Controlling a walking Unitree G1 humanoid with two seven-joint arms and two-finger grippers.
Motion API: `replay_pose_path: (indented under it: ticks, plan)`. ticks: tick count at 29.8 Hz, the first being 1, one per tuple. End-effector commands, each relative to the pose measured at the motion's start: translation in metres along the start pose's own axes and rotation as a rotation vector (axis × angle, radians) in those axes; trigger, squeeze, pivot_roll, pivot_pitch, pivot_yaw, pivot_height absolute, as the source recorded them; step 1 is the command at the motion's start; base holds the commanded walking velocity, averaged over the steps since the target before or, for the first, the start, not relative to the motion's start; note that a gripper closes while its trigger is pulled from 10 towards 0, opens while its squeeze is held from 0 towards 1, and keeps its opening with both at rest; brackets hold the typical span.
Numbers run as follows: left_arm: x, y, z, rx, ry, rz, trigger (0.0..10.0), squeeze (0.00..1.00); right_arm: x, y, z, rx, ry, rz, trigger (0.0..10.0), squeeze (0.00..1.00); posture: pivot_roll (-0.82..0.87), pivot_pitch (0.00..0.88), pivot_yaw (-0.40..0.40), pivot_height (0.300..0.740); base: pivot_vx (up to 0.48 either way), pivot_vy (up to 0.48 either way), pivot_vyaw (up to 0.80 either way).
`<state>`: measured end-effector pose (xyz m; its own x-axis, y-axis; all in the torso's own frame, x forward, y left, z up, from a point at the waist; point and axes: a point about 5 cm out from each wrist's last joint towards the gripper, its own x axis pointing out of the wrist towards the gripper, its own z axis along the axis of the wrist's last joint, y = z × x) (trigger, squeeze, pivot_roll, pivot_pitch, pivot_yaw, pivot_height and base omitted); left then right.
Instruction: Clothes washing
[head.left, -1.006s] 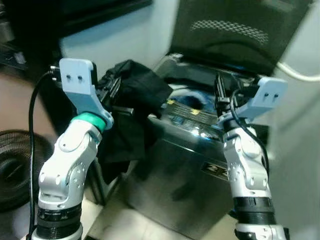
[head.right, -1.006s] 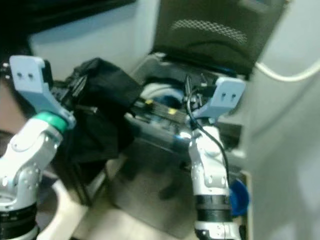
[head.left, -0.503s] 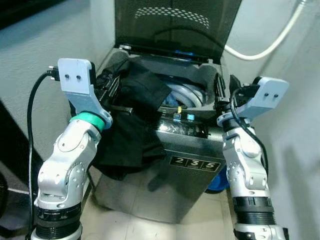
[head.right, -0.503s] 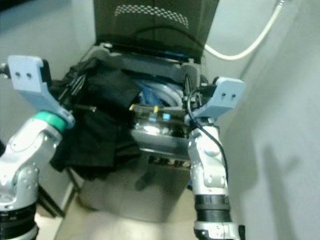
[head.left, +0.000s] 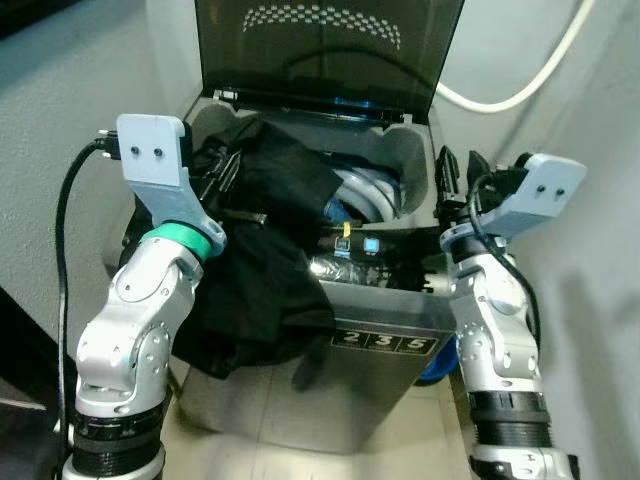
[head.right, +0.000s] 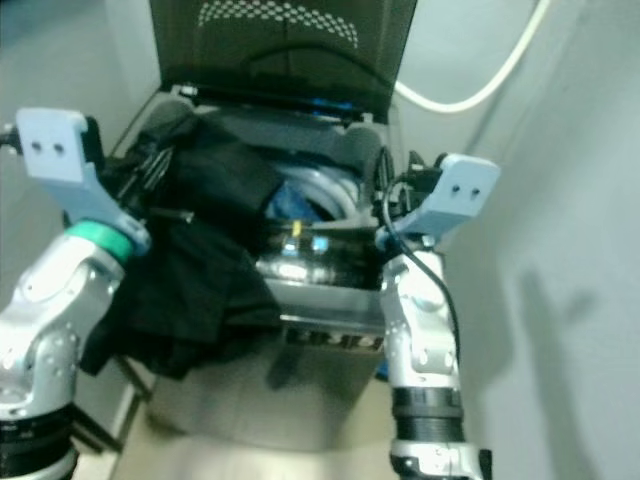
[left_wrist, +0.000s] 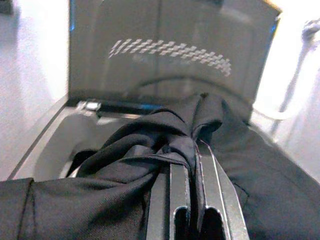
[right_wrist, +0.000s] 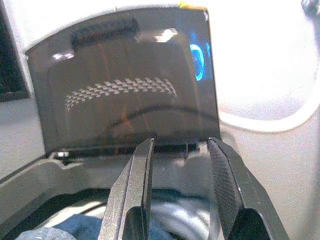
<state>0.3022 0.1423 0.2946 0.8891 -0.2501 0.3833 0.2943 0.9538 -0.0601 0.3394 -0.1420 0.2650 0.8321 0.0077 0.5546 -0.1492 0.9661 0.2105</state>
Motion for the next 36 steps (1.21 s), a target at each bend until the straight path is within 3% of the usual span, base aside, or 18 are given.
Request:
replay_pose_path:
  ticks: [1, 9, 16, 30, 36]
  plan:
    - [0.0001, -0.0050, 0.0029, 0.001, -0.016, -0.026, 10.0, 0.00, -0.0010, -0.0049, -0.0002, -0.005, 0.004, -0.019, 10.0, 0.00, 0.06, 0.040, 0.002, 0.740, 0.000, 0.000, -0.80]
    - [0.0001, -0.0053, 0.0031, 0.001, -0.016, -0.026, 10.0, 0.00, -0.0010, -0.0052, 0.0013, -0.013, -0.005, -0.020, 10.0, 0.00, 0.05, 0.040, 0.004, 0.740, 0.000, 0.000, -0.80]
    - [0.0003, -0.0049, 0.0024, -0.005, -0.012, -0.021, 10.0, 0.00, -0.0009, -0.0035, 0.0017, -0.019, -0.011, -0.011, 10.0, 0.00, 0.05, 0.041, 0.004, 0.740, 0.000, 0.000, 0.00]
    - [0.0005, -0.0034, 0.0026, -0.004, -0.014, -0.013, 10.0, 0.00, -0.0008, -0.0024, 0.0007, -0.020, -0.009, -0.001, 10.0, 0.00, 0.06, 0.039, 0.003, 0.740, 0.000, 0.447, 0.00]
    - [0.0010, -0.0039, 0.0033, 0.008, -0.018, -0.019, 10.0, 0.00, 0.0002, -0.0010, 0.0011, -0.020, -0.012, 0.005, 10.0, 0.00, 0.06, 0.039, 0.003, 0.740, 0.000, 0.000, 0.00]
